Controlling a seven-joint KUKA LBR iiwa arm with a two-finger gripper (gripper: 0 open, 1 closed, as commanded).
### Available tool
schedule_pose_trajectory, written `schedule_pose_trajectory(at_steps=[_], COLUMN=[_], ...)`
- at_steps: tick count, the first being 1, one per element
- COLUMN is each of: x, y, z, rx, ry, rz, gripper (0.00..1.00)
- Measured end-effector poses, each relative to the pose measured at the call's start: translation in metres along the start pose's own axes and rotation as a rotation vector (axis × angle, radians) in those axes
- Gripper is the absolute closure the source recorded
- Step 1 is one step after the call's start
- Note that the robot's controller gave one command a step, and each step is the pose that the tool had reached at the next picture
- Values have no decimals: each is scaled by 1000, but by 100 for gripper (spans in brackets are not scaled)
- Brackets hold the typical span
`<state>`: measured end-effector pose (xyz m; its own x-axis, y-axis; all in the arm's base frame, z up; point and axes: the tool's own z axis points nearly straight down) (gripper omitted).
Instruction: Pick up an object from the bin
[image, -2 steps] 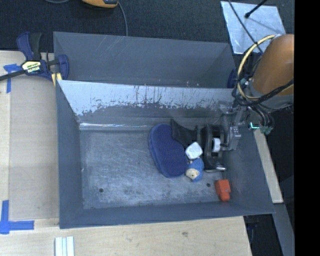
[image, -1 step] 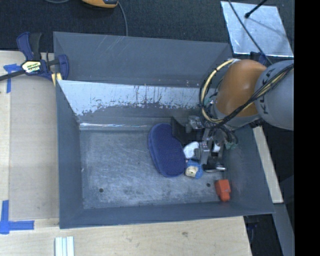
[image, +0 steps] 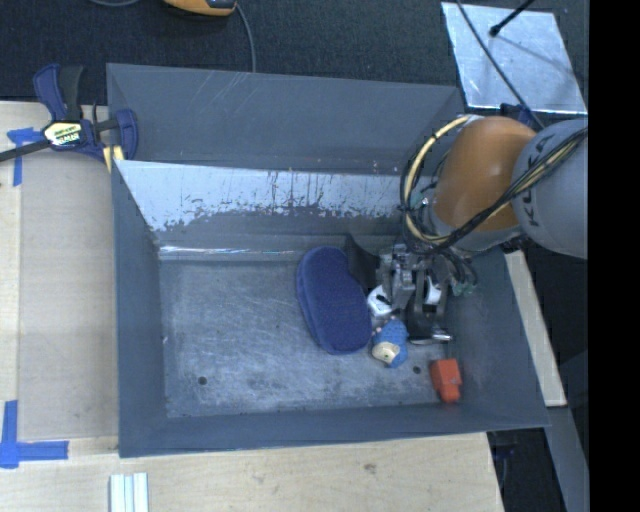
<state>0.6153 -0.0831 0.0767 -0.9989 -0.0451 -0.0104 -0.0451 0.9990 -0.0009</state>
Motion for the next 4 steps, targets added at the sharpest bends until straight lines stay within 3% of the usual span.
schedule_pose_trajectory(at_steps=[1,2,3,4], x=[0,1,0,1], y=[-30,-30,-30,-30], z=[3,5,3,5], rx=[-7,-8,-6,-8], ry=[-1,1,-1,2], rz=[-131,-132,-134,-134], gripper=[100,0,100,0])
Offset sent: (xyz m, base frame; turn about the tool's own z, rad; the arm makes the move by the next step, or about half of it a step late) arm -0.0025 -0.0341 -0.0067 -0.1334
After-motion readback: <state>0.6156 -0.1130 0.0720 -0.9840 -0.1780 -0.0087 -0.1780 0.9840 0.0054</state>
